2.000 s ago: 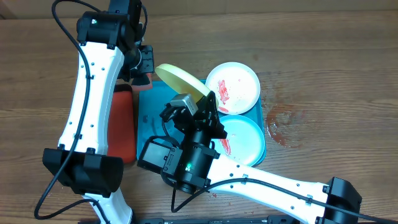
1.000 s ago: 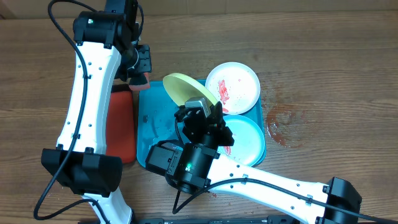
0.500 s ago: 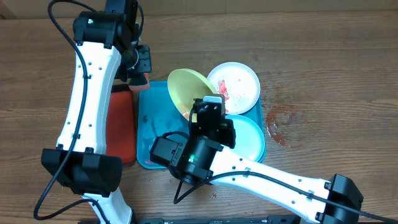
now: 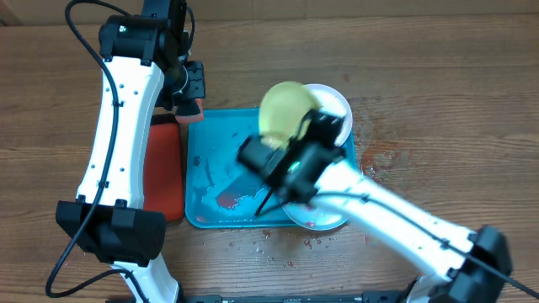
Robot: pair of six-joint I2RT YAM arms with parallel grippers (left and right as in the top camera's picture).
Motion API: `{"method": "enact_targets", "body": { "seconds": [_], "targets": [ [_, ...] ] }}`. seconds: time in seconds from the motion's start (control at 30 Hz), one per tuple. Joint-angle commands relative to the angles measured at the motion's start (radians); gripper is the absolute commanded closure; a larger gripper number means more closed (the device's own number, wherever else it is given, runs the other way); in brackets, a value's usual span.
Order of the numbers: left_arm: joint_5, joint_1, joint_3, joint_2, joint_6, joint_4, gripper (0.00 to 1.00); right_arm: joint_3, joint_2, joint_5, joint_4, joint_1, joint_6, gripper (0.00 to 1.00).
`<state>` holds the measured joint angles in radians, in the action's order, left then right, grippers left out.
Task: Clean dirty plates on tray and stack at the side
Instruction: 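Lift the yellow plate with the right gripper and place it right of the tray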
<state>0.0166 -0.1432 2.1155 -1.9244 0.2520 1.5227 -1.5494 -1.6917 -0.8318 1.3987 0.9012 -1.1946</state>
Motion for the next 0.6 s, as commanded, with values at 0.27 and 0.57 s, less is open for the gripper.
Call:
{"method": "enact_targets", "body": {
  "seconds": [0.27,0.57],
  "targets": [
    [-0.018,0.003,-0.003,0.0,-0.019,-0.001,0.96,-0.002,0.196,0.635,-0.179,-0.457,0.491,0.96],
    [-0.018,-0.023,-0.06,0.0,-0.019,-0.03,0.96,0.023,0.206,0.962,-0.175,-0.894,0.711,0.96]
  ]
}}
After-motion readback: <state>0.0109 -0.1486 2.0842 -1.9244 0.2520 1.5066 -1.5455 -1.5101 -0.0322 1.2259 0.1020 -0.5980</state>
